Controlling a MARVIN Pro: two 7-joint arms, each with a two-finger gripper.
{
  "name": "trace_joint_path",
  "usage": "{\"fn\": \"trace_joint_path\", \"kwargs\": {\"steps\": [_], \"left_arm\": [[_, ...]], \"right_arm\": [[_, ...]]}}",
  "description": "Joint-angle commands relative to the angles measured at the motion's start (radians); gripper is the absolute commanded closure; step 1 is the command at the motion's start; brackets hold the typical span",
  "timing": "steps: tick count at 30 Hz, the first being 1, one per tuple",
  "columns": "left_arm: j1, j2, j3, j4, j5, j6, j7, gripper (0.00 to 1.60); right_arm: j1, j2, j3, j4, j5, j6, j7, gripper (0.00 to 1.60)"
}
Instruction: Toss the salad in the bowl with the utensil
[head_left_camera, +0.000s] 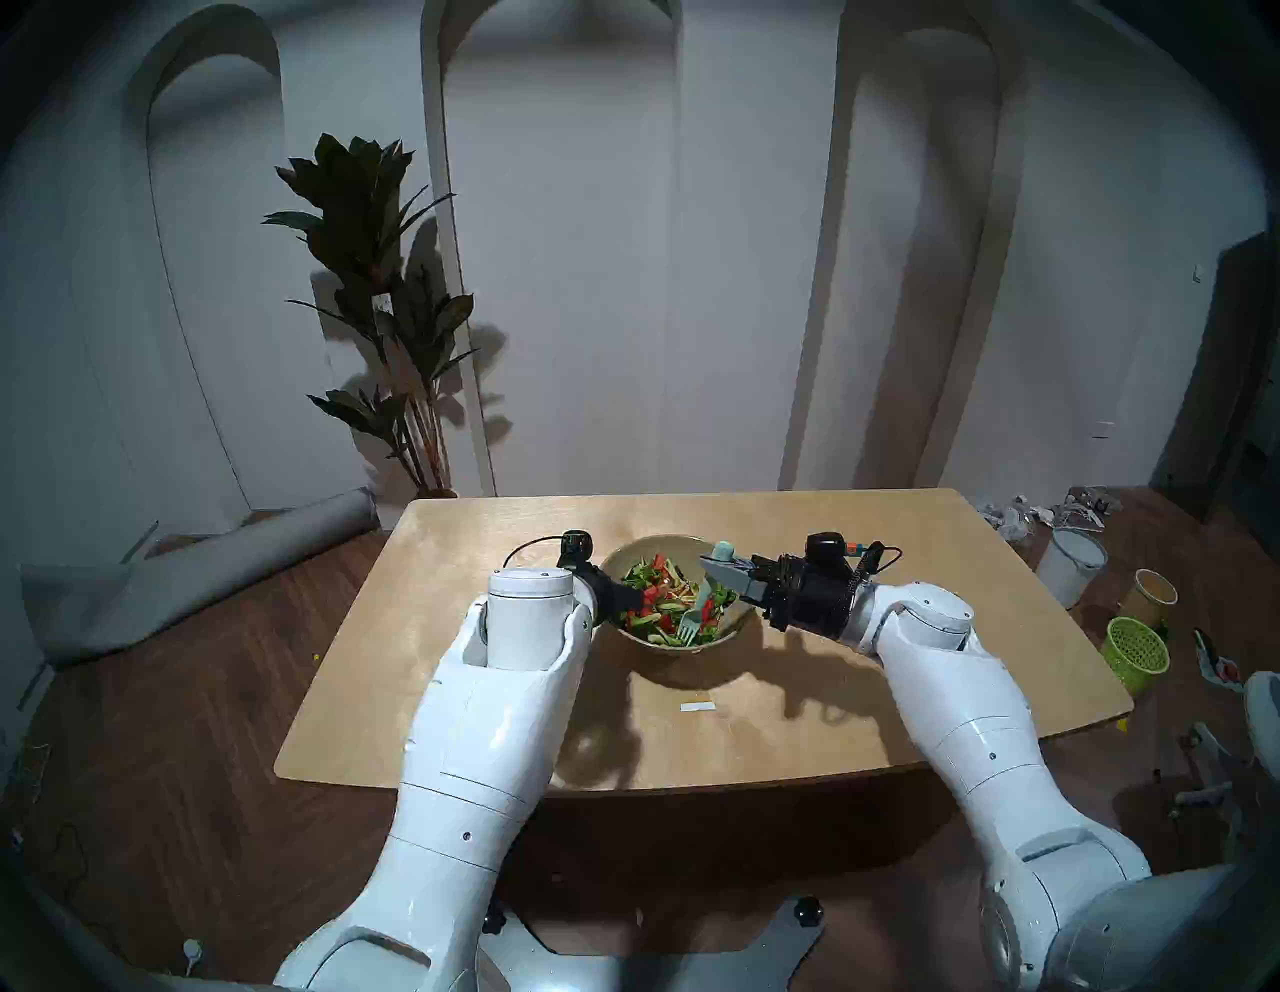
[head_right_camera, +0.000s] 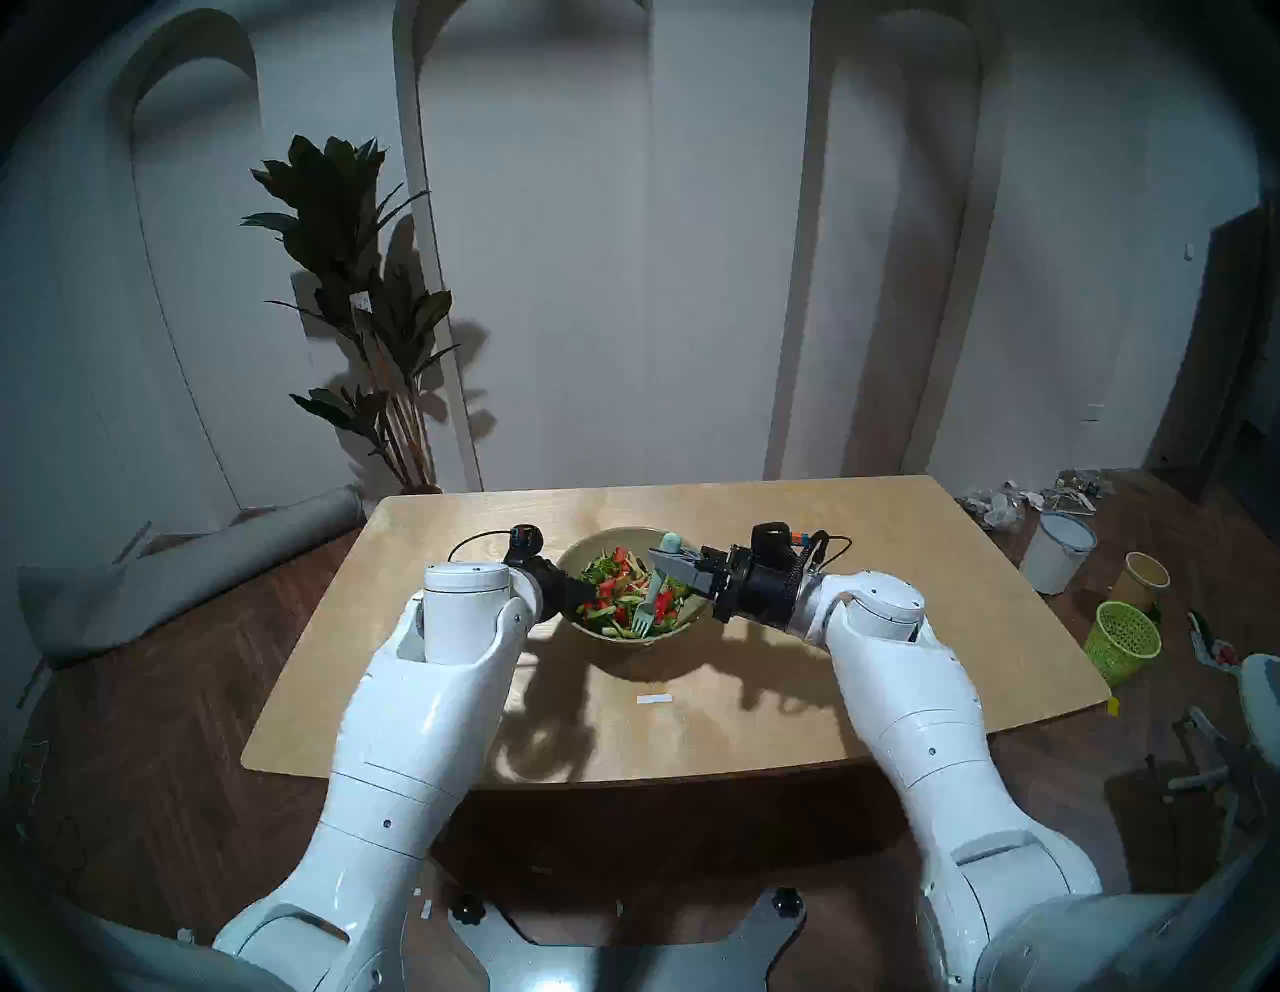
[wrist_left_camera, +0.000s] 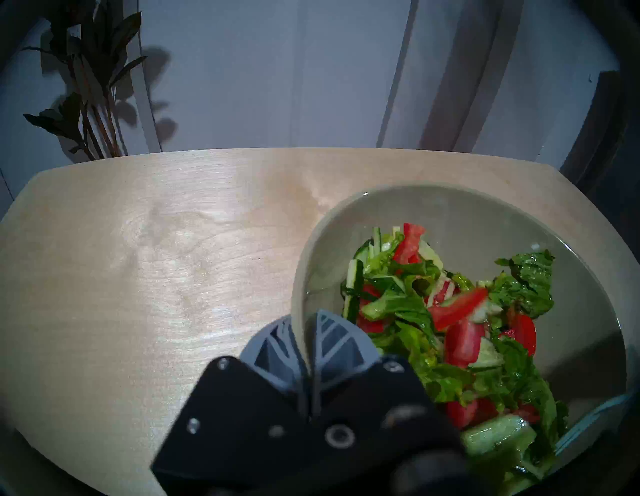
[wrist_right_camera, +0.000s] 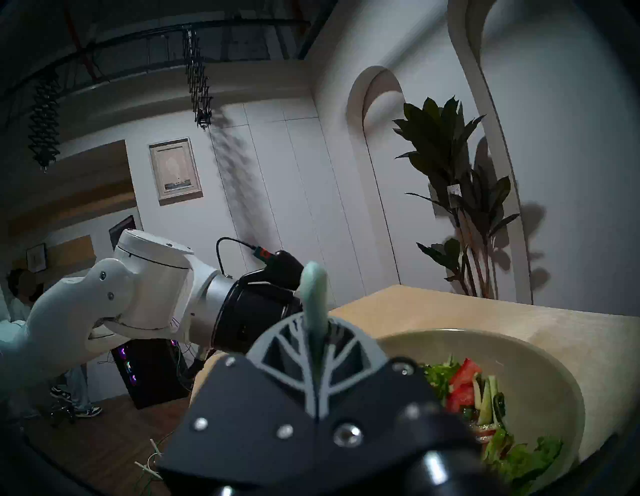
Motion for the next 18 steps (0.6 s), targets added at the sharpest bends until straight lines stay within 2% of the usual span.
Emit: {"fn": "trace_joint_path", "kwargs": {"steps": [1, 7, 12, 18], "left_arm": [[-0.010, -0.002, 0.002, -0.008, 0.000, 0.002, -0.001, 1.60], [-0.010, -0.002, 0.002, -0.008, 0.000, 0.001, -0.001, 1.60], [-0.010, -0.002, 0.002, -0.008, 0.000, 0.002, -0.001, 1.60], [-0.010, -0.002, 0.002, -0.008, 0.000, 0.002, -0.001, 1.60]], "right_arm": [[-0.001, 0.010, 0.034, -0.070, 0.015, -0.013, -0.009, 1.60], [-0.002, 0.039, 0.075, -0.085, 0.000, -0.048, -0.037, 1.60], [0.016, 0.025, 0.099, -0.071, 0.008, -0.085, -0.057, 1.60], [0.053, 0.005, 0.091, -0.023, -0.001, -0.131, -0.069, 1.60]]}}
